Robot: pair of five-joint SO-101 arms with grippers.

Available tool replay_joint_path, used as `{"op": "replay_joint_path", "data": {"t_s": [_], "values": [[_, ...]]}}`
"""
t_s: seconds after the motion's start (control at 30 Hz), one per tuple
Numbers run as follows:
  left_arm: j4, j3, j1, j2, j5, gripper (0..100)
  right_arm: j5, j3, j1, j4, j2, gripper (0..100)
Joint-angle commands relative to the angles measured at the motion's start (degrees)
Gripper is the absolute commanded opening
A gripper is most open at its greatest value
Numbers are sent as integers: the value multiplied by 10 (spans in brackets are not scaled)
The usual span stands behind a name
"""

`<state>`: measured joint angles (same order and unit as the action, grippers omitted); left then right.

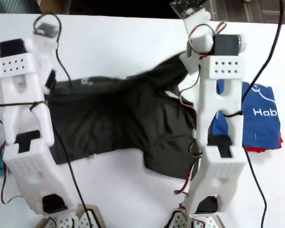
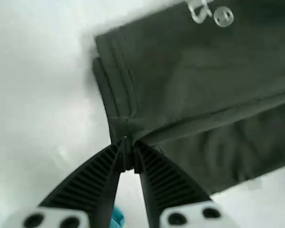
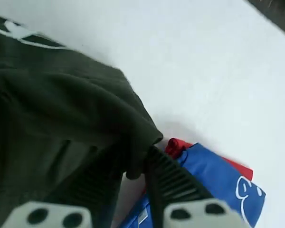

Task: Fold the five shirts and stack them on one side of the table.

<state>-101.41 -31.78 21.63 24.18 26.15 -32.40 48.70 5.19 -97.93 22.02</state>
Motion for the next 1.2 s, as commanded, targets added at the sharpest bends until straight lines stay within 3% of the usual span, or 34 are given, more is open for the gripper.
{"op": "replay_joint_path", "data": {"t_s": [0.0, 0.23, 0.67, 1.17], "values": [[-8, 60, 2, -84, 18, 24, 0, -66, 0, 0, -100, 22], [16, 193, 4, -154, 20, 24, -4, -241, -5, 12, -200, 22], [68, 351, 4, -215, 20, 24, -25, -591, -45, 153, -369, 22], [93, 465, 5, -256, 37, 24, -25, -739, -44, 188, -475, 22]]}}
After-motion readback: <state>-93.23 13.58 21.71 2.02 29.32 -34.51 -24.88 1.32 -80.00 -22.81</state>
